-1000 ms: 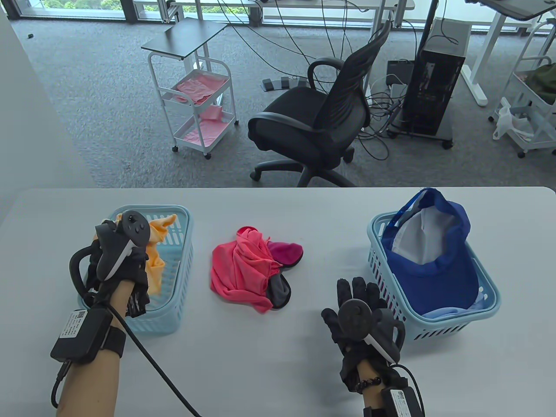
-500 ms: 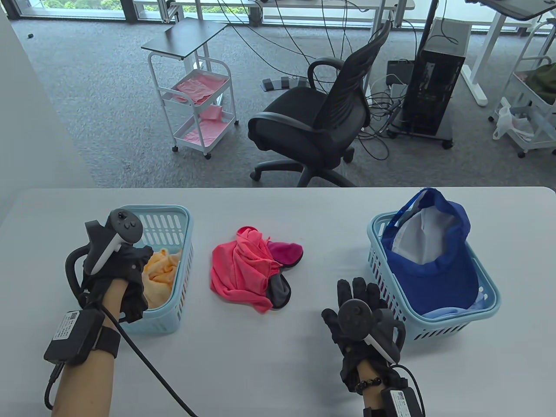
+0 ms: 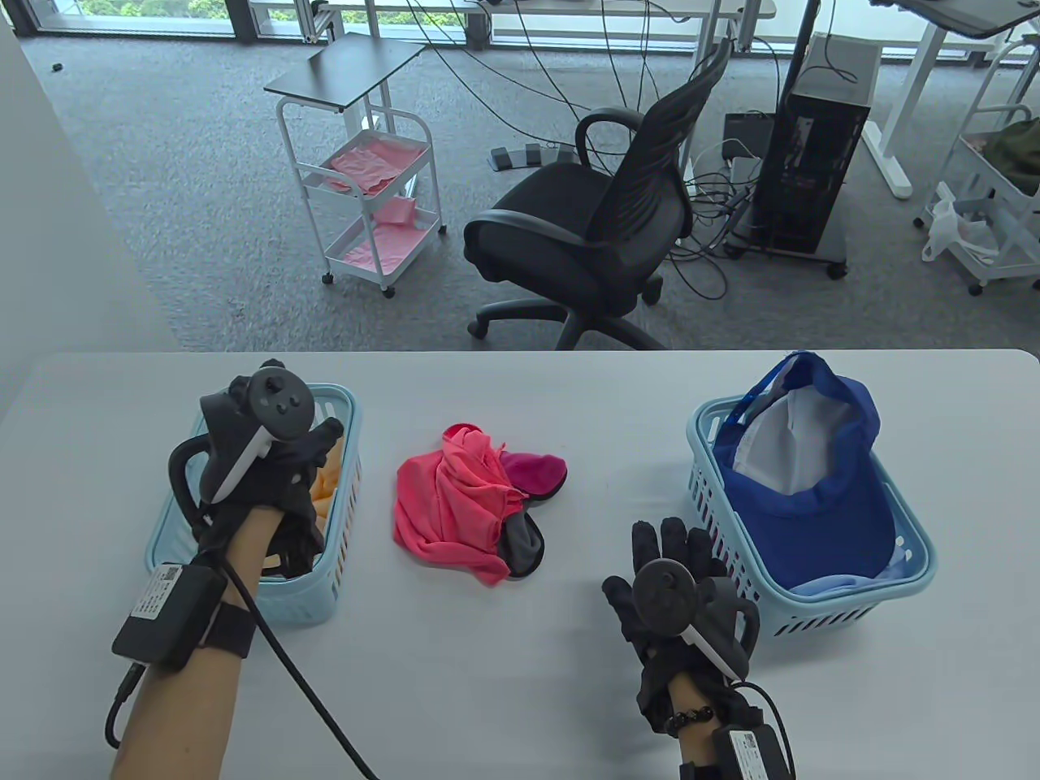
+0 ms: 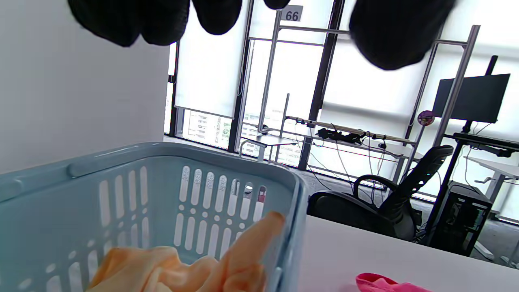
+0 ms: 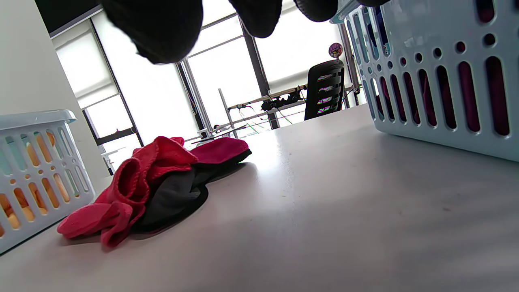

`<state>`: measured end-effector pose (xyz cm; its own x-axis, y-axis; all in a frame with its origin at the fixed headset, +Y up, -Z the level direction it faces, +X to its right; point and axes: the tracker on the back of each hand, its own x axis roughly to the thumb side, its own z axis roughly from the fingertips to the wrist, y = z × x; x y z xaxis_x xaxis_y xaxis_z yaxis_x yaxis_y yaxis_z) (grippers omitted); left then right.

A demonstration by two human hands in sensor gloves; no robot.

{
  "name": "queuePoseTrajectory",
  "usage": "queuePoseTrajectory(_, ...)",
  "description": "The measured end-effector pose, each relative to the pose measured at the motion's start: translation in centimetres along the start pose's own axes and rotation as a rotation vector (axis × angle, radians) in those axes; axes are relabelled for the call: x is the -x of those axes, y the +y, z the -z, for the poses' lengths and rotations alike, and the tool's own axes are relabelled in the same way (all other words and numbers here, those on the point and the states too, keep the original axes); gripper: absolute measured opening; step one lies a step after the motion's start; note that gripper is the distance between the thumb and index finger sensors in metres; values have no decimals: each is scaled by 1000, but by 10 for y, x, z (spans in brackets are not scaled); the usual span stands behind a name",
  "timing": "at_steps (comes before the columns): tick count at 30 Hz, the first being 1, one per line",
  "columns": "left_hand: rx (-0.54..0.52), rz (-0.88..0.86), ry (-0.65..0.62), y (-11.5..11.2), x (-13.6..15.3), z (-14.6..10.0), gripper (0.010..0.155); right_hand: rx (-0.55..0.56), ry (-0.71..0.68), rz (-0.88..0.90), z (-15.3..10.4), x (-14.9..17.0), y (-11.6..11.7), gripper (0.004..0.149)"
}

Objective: Sort apparel and towels into hand baskets

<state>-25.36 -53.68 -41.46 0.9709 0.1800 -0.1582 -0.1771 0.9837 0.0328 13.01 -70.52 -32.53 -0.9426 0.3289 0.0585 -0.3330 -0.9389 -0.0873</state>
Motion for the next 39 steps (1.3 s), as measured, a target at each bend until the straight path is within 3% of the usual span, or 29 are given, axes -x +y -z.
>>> queuePoseTrajectory(5,37,-52,-131,-2,-57,-12,98,8,-3,-7,-1,0,0,76)
queuePoseTrajectory(10,125,-55,-223,-26,-107,-20,98,13,-2,-11,-3,0,0,76)
queuePoseTrajectory(14,175,-35,-221,-52,-130,-15,98,21,-3,-2,-3,0,-1,76)
queuePoseTrajectory(22,268,7,-159,-106,-135,10,95,20,-6,8,-4,1,-1,76)
queuePoseTrajectory(29,322,154,-140,-154,-128,34,95,21,-12,17,-4,0,-1,76)
queuePoseTrajectory(39,474,148,-45,-200,-108,59,96,13,-21,31,-4,-1,1,76)
